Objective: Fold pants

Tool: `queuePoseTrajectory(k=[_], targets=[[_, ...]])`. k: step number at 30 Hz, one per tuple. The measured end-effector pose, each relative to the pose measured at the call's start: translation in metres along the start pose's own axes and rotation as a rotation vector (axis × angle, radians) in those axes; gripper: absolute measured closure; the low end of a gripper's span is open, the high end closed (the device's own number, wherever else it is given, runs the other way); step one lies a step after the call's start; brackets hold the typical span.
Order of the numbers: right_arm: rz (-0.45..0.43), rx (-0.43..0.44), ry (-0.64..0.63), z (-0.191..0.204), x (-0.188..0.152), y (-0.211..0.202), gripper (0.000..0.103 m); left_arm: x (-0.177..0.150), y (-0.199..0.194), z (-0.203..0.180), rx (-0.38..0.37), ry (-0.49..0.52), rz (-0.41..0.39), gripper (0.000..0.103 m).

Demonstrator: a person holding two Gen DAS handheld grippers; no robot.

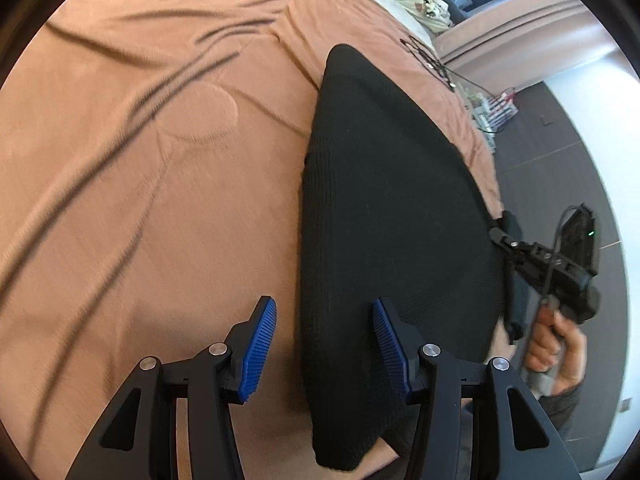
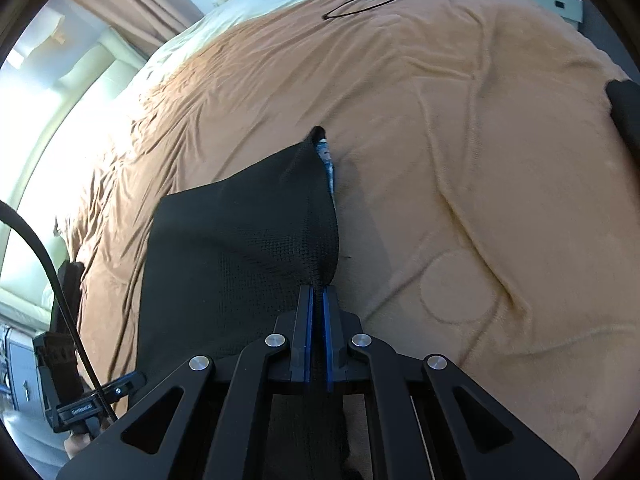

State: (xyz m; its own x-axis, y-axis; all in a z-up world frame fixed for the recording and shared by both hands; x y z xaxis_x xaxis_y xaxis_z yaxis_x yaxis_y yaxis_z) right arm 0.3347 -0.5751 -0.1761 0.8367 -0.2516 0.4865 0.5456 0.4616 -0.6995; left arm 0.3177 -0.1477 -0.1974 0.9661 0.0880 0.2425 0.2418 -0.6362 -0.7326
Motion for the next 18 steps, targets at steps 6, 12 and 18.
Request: queuePoseTrajectory(k=[6,12,18], targets=[[-0.013,-0.03,0.005,-0.001,-0.011,-0.001,0.102,-0.019,0.002,0.0,-0.084,-0.039,0.034,0.061],[-0.016,0.069,0.027,0.003,-0.02,-0.014,0.09,-0.024,-0.004,0.001,-0.078,-0.023,0.022,0.077],[-0.035,0.118,0.014,-0.003,-0.047,-0.039,0.035,-0.027,-0.01,0.003,-0.095,-0.019,0.023,0.079]])
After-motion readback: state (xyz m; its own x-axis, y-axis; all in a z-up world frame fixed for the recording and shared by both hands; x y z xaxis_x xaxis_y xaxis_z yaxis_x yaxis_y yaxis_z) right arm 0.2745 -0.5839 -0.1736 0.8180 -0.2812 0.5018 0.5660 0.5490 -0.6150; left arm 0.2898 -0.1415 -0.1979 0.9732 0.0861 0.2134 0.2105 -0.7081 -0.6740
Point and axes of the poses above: each gripper's, at about its wrist camera, not at the fingertips, and y roughly the way its jaws point, z to its left, x to its top, the point moved 4 cm from there along y, roughly the way its jaws point, and after that the axes turned 1 degree about x, right-handed, at the moved point
